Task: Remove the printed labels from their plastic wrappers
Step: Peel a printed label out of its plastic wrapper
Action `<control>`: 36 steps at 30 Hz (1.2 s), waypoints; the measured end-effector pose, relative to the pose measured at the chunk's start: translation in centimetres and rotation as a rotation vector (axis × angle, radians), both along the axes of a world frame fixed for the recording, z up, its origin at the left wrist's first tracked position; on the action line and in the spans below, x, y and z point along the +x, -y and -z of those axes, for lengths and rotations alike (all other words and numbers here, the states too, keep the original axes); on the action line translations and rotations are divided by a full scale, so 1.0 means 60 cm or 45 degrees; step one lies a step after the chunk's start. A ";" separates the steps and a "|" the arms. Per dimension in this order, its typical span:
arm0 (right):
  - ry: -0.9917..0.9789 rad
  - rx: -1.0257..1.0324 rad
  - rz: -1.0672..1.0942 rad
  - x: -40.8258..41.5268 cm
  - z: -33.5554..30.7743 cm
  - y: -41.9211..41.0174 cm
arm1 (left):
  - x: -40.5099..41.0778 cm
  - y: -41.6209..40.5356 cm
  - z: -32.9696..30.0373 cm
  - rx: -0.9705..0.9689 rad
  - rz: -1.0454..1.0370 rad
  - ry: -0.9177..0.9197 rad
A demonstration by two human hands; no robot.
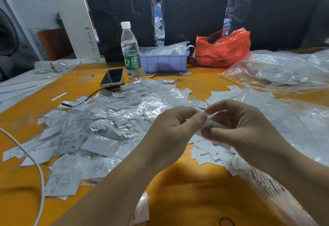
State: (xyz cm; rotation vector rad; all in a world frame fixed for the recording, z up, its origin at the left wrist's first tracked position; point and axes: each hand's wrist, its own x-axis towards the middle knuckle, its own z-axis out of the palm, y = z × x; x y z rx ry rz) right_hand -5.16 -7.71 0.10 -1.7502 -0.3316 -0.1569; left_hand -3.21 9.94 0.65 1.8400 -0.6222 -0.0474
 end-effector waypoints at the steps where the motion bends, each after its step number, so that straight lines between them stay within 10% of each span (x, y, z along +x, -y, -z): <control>1: 0.008 -0.012 0.011 -0.001 0.000 -0.001 | -0.002 0.001 0.001 0.028 -0.009 0.034; 36: 0.140 -0.235 0.299 0.000 -0.010 0.013 | 0.062 -0.057 0.015 0.343 -0.731 0.193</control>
